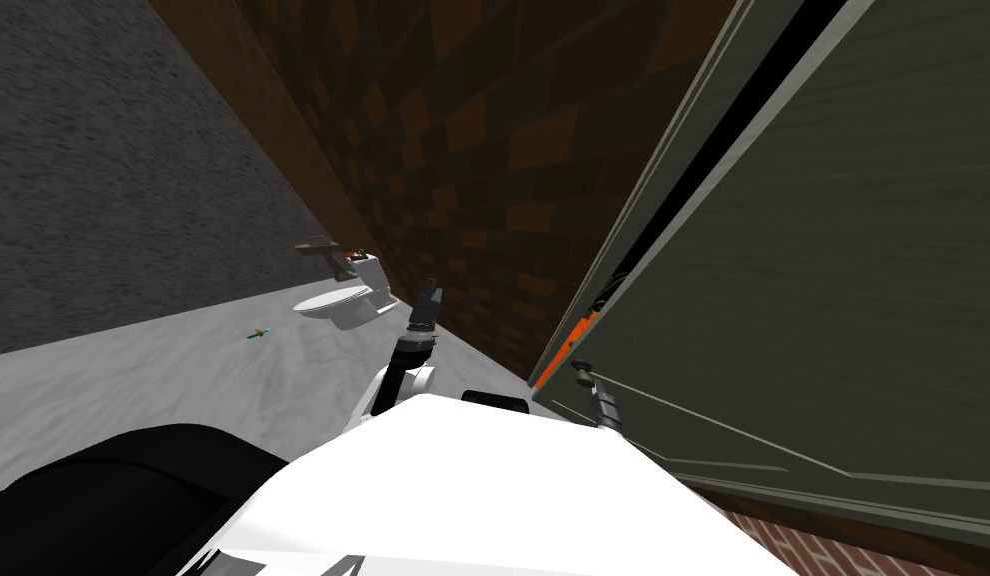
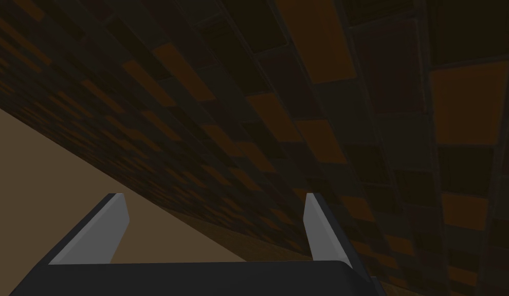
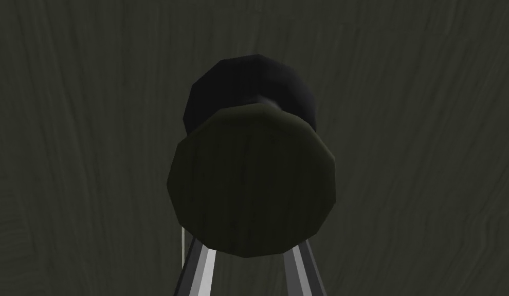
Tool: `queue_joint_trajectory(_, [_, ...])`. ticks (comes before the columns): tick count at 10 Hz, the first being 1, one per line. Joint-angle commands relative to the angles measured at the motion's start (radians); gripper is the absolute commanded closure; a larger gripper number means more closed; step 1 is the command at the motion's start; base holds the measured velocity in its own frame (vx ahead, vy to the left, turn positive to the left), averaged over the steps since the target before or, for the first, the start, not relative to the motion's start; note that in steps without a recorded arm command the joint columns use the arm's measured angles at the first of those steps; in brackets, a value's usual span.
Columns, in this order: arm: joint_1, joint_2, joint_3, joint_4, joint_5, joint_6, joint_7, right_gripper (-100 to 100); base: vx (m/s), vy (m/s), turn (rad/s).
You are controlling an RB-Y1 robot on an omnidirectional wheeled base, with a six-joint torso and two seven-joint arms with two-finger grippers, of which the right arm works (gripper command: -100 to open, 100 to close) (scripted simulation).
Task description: Pull the door open
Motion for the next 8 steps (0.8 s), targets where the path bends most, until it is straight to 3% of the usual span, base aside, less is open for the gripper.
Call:
queue_joint_trajectory(1, [-0.002, 0.014, 0.026, -0.008, -0.002, -0.005, -0.050, 100, -0.023, -0.004, 0.010])
queue_joint_trajectory(8, [-0.008, 0.002, 0.048, -0.005, -0.038, -0.005, -0.219, 100, -0.029, -0.006, 0.028])
